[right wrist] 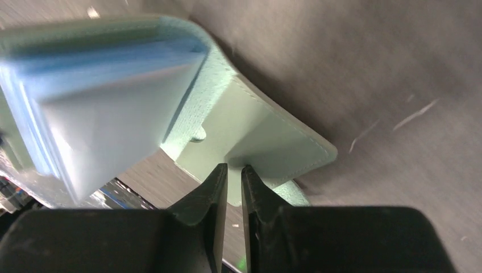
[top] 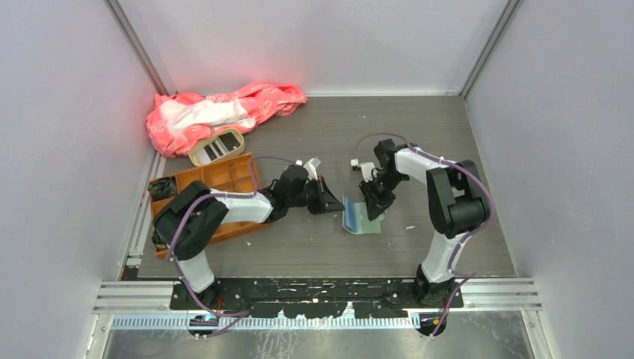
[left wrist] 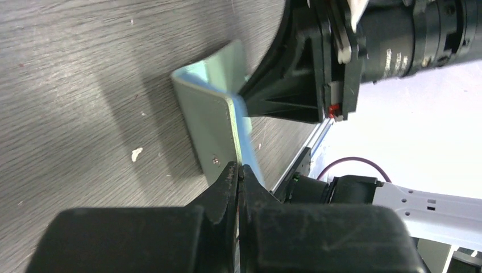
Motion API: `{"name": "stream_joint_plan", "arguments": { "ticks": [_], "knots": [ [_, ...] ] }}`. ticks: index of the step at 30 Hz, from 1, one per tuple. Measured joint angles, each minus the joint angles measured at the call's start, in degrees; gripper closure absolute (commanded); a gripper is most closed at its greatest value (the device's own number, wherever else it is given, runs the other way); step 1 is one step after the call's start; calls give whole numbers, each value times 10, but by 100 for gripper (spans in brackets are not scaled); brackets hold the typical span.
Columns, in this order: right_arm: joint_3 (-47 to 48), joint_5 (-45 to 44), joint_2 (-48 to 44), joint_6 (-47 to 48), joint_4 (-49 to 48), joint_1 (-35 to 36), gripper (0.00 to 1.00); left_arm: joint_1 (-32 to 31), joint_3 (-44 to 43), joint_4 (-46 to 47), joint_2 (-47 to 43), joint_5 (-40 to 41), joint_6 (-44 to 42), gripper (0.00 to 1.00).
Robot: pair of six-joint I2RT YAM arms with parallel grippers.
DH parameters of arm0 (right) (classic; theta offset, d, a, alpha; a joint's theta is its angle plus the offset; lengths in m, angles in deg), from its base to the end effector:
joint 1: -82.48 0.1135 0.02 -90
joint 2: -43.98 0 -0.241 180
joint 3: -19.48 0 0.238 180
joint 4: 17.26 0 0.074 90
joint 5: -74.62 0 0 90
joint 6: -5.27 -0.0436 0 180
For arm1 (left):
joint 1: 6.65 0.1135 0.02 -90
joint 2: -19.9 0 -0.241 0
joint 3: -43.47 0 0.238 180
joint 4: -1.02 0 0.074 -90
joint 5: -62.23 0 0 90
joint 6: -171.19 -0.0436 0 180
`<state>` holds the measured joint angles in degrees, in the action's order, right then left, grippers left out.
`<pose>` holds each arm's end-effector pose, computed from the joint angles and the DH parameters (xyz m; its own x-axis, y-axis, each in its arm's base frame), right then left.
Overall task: Put the credit cards into the card holder
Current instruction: Open the card holder at the center of the board.
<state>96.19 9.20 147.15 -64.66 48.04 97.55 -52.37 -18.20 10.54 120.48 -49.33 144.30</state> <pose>0.2700 0.0915 0.1285 -0.8296 -0.5466 -0.1138 -0.5417 0.7387 0.4011 0.2324 -0.2612 0.1447 -0.9482 -0.2158 -0.2332 0.0967 0.5034 -0.8587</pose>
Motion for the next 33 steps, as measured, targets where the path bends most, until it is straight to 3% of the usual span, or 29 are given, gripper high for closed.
{"name": "stream_joint_plan", "arguments": {
  "ticks": [6,13,21,23,30,33],
  "knots": [
    [81,46,58,-19,-32,2,74,-1,-6,10,-3,0,10,100],
    [71,91,43,-46,-93,-28,59,-1,-18,5,-3,8,10,100],
    [-27,183,-86,-58,-116,-92,19,0,-69,-17,15,14,9,100],
    [-45,206,-120,-63,-120,-88,14,0,-89,-17,29,14,9,100],
    [-69,206,-153,-68,-141,-81,16,0,-108,-19,61,9,10,100],
    [-69,173,-133,-68,-144,-74,28,0,-108,-21,62,10,9,100]
  ]
}}
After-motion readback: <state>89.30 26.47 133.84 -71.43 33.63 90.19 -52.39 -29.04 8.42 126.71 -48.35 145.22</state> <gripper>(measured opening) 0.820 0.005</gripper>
